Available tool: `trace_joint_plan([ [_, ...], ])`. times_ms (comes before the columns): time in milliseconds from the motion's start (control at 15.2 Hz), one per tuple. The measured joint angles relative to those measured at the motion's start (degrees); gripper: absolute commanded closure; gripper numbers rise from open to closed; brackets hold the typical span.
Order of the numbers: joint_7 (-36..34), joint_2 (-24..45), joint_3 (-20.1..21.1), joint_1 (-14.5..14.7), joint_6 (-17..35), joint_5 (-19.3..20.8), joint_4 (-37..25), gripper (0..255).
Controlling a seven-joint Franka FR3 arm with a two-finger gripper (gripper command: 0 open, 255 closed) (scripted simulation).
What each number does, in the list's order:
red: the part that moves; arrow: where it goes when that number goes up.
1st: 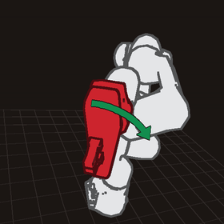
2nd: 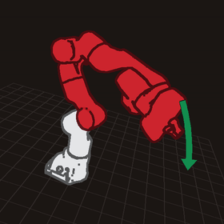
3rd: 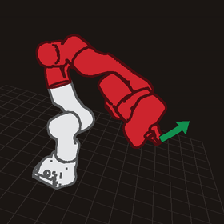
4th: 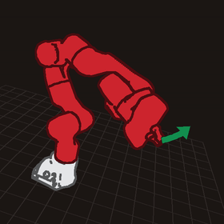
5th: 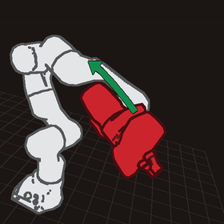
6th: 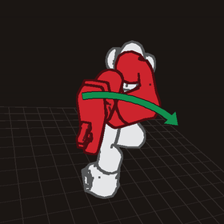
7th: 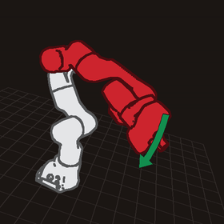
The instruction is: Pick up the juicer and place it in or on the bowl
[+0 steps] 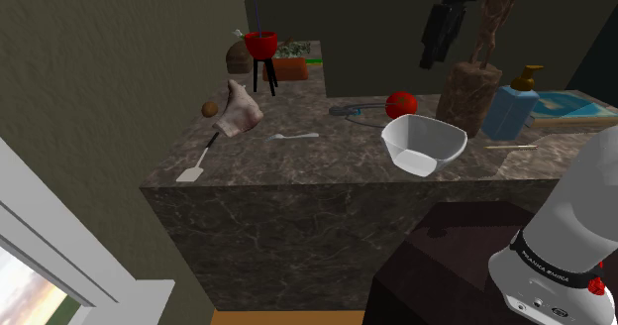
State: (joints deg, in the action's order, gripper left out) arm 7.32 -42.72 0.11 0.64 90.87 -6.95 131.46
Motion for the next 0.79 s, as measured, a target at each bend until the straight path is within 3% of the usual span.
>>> trace_joint_plan([
  [198,0.9,1.1,-0.5,-0.3,1.9,0.6,0.6,0],
  [792,6.7,13.2,-3.6,-1.8,17.9,3.6,2.6,0],
])
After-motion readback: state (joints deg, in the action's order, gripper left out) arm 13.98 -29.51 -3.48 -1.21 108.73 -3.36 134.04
